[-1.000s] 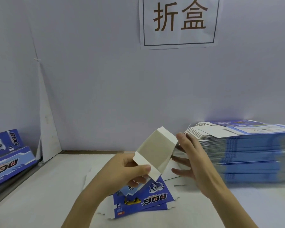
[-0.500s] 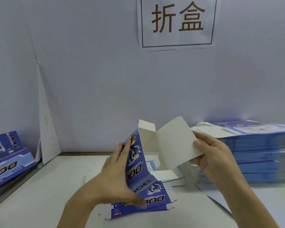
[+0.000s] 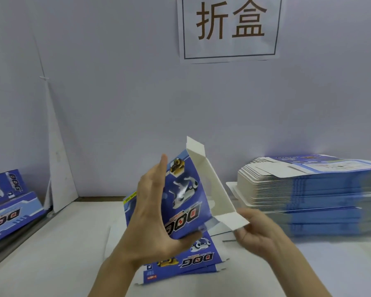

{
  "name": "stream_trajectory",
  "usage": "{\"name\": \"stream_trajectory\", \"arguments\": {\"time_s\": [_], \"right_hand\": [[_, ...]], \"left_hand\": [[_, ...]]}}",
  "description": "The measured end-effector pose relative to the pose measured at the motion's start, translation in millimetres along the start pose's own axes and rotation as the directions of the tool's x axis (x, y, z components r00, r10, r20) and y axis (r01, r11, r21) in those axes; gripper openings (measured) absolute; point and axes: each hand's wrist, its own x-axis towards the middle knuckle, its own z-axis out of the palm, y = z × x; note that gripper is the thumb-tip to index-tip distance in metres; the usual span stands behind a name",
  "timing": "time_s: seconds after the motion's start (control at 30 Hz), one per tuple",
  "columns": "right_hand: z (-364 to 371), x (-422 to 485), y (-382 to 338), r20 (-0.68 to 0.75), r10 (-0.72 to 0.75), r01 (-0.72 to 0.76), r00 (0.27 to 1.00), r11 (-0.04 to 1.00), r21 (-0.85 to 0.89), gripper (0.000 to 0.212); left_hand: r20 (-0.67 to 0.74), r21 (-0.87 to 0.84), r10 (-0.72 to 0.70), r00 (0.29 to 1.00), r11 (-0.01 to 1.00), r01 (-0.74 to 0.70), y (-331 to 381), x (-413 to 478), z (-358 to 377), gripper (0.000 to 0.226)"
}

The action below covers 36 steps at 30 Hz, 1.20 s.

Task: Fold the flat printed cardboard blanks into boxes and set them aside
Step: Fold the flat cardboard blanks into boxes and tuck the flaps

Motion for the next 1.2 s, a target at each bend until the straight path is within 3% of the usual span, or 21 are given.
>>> {"name": "stream_trajectory", "arguments": {"time_s": [0.1, 0.2, 0.3, 0.4, 0.5, 0.63, 0.77, 0.83, 0.9, 0.97, 1.03, 1.07, 1.13, 1.2], "right_hand": [[3.6, -1.0, 15.5, 0.113, 0.169, -0.184, 0.979, 0.973, 0.136, 0.055], [7.6, -3.6, 15.1, 0.126, 0.174, -0.186, 0.977, 0.978, 0.093, 0.055], [16.2, -10.5, 4.3, 0.102, 0.008, -0.002, 0.995, 0.999, -0.053, 0.042], [16.9, -16.1, -8.7, 0.051, -0.306, 0.311, 0.951, 0.933, -0.183, 0.040], [14.0, -25.6, -17.4, 0.076, -0.608, 0.583, 0.790, 0.708, -0.399, 0.024], [13.9, -34.2, -19.4, 0.136, -0.854, 0.741, 0.503, 0.344, -0.577, 0.023], [14.8, -35.1, -15.0, 0.276, -0.937, 0.745, 0.215, -0.025, -0.666, 0.043], [15.8, -34.7, -13.7, 0.366, -0.921, 0.672, 0.132, -0.188, -0.716, 0.044], [16.4, -34.3, -13.8, 0.368, -0.912, 0.716, 0.179, -0.136, -0.685, 0.030], [17.8, -35.3, -16.4, 0.264, -0.898, 0.800, 0.352, 0.142, -0.584, 0.021], [18.6, -37.5, -19.4, 0.159, -0.807, 0.756, 0.569, 0.436, -0.488, 0.024], [17.4, -36.2, -21.7, 0.138, -0.759, 0.723, 0.637, 0.524, -0.450, 0.022], [16.0, -34.4, -25.0, 0.126, -0.686, 0.676, 0.716, 0.637, -0.371, 0.023], [15.5, -34.2, -26.3, 0.138, -0.657, 0.659, 0.741, 0.672, -0.339, 0.020]], "left_hand": [[0.028, -0.014, -0.012, 1.000, 1.000, 0.012, 3.1, -1.6, 9.6, 0.117], [0.017, -0.011, -0.025, 1.000, 1.000, 0.025, 5.4, 0.0, 5.4, 0.117], [0.000, 0.036, 0.021, 1.000, 0.999, -0.021, 8.1, 2.6, -3.6, 0.116], [-0.017, 0.079, 0.050, 0.999, 0.996, -0.049, 9.6, 3.2, -8.7, 0.113], [-0.035, 0.072, 0.039, 0.999, 0.997, -0.037, 10.5, 2.4, -11.0, 0.119], [-0.033, 0.038, 0.023, 0.999, 0.999, -0.022, 11.6, 0.4, -6.7, 0.120], [0.017, 0.130, 0.015, 1.000, 0.991, -0.017, 9.4, -1.0, 1.3, 0.123], [0.030, 0.231, 0.053, 0.998, 0.971, -0.058, 9.3, -0.4, 6.3, 0.123], [0.035, 0.339, 0.104, 0.994, 0.934, -0.110, 8.6, 1.2, 10.8, 0.123], [0.031, 0.425, 0.147, 0.989, 0.893, -0.146, 7.1, 2.6, 13.9, 0.125], [0.020, 0.460, 0.176, 0.984, 0.872, -0.166, 6.0, 3.4, 15.7, 0.127], [0.015, 0.467, 0.190, 0.982, 0.867, -0.174, 5.8, 3.6, 16.5, 0.127], [0.005, 0.484, 0.221, 0.975, 0.853, -0.196, 5.8, 3.9, 17.5, 0.126], [0.003, 0.510, 0.252, 0.968, 0.832, -0.218, 6.3, 4.2, 17.4, 0.126]]}}
